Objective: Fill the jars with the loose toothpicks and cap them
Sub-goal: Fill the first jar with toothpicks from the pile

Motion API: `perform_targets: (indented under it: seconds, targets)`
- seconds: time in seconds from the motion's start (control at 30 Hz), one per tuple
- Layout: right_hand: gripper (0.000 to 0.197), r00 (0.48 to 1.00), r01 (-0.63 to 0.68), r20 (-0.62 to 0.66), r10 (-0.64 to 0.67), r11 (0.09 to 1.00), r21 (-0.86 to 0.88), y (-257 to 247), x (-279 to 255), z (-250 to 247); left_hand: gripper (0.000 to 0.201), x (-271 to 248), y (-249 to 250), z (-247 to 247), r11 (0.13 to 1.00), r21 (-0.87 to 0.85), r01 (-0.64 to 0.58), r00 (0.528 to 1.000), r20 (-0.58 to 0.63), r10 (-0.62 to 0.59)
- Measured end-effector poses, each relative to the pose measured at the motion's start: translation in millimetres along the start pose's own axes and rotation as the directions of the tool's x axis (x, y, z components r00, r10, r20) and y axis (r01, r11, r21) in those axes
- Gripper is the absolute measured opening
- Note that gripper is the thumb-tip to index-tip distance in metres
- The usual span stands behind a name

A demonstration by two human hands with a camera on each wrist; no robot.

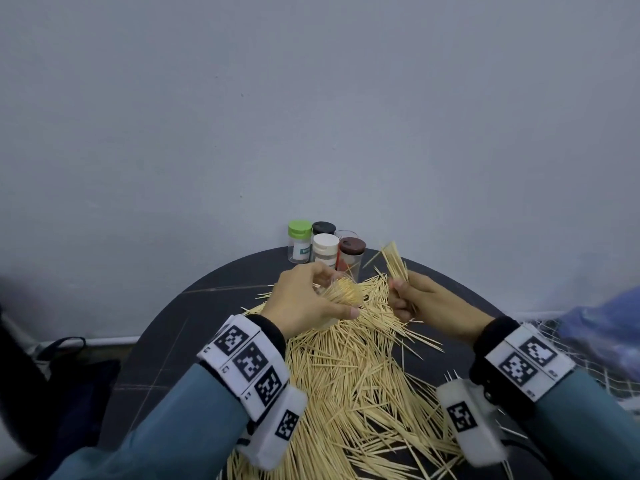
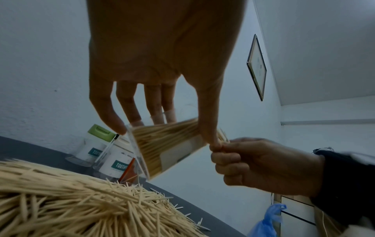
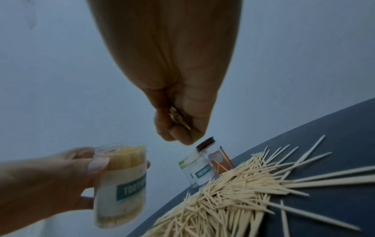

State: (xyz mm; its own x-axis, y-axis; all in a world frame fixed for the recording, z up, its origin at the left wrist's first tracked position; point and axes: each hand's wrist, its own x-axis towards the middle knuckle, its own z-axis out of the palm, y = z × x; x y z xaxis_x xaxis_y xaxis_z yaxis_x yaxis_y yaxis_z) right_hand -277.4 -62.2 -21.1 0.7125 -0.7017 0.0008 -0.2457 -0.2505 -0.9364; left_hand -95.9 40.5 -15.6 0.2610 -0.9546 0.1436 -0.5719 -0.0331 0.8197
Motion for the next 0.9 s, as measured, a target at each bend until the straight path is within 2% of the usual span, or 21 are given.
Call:
perform_targets:
  seconds: [0.17,0.33,0.43,0.57,0.7,0.83,0.9]
  targets:
    - [0.023,0.987,0.160,-0.024,-0.162,0.985,-0.062,-2.0,-2.1,7.9,0.057,-1.4,0.0,6.1,1.000,-0.004,-0.005,0.998,0.064,0.005]
    - [0.024,0.981,0.191,0.028,-0.190,0.978,-0.085,-8.7,-5.8,8.9,0.058,-1.6,-1.2,8.9,1.000,0.009,-0.001,0.996,0.085,0.000]
    - [0.023,0.975,0.217,-0.045,-0.218,0.976,-0.015,-10.7,-6.5,11.2,0.059,-2.0,-1.5,11.3,1.000,-0.012,0.011,0.995,0.098,-0.010]
    - [0.028,0.937,0.305,-0.210,-0.280,0.948,0.096,-15.4,-8.1,23.5,0.060,-2.1,-1.4,15.5,0.996,-0.085,0.042,0.990,0.141,-0.030]
    - [0.037,0.936,0.313,-0.206,-0.284,0.942,0.121,-13.0,-8.2,40.9,0.058,-2.4,0.1,19.3,0.990,-0.138,0.037,0.986,0.168,-0.014]
    - [0.041,0.955,0.259,-0.181,-0.234,0.958,0.125,-11.0,-10.0,51.8,0.059,-2.3,-0.9,20.5,0.989,-0.147,0.005,0.990,0.143,0.016]
    - [0.034,0.963,0.226,-0.180,-0.202,0.966,0.124,-6.9,-9.0,53.9,0.063,-1.0,-2.8,21.0,0.988,-0.155,-0.009,0.991,0.127,0.029]
